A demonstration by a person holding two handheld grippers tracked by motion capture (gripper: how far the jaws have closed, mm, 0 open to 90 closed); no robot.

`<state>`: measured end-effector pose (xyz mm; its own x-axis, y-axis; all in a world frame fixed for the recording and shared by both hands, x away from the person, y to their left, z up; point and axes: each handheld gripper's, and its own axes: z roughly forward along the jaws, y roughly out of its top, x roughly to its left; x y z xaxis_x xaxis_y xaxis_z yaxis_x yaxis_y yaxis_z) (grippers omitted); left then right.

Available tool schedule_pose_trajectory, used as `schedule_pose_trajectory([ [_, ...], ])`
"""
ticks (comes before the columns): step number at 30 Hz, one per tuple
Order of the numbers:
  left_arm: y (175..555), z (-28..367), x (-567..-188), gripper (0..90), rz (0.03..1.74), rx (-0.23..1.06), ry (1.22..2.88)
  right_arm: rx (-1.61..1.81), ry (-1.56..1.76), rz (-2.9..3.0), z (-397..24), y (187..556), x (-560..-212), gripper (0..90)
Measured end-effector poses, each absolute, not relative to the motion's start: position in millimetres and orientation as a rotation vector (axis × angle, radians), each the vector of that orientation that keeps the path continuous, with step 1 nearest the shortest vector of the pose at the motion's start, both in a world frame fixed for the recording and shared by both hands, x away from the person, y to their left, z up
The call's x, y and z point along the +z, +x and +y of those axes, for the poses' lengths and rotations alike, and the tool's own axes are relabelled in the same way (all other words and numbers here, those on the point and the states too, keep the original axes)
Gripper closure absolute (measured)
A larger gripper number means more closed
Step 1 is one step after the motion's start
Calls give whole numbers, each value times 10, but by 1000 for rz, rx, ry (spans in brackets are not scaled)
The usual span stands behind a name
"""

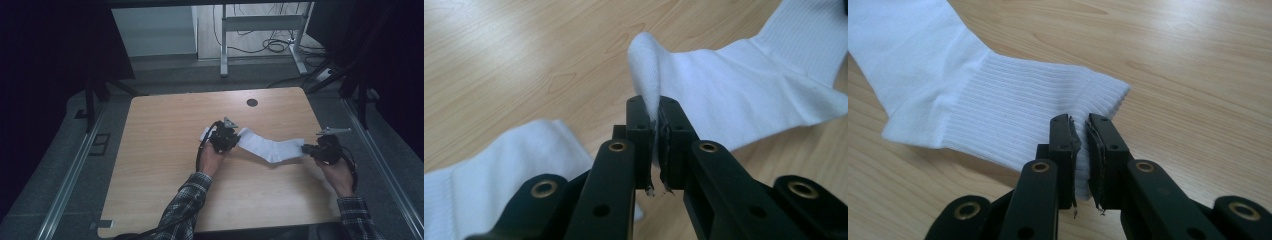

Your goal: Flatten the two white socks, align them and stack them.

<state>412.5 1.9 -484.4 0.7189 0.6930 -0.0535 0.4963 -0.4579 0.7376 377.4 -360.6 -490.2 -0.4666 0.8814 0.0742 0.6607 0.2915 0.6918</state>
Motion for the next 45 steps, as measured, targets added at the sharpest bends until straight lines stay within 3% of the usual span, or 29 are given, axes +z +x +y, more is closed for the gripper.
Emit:
schedule_pose_trajectory([
  [14, 3664, 630, -4716, 851, 916, 364, 2116, 1030, 1259, 2346, -3153, 3672, -4787, 801],
  [30, 3048, 1319, -4900, 851, 1012, 387, 2076, 1070, 1072, 2497, -2477, 3484, -4796, 803],
  [45, 2850, 1390, -5233, 814, 1074, 390, 2163, 961, 1036, 2596, -2256, 3478, -5057, 793],
])
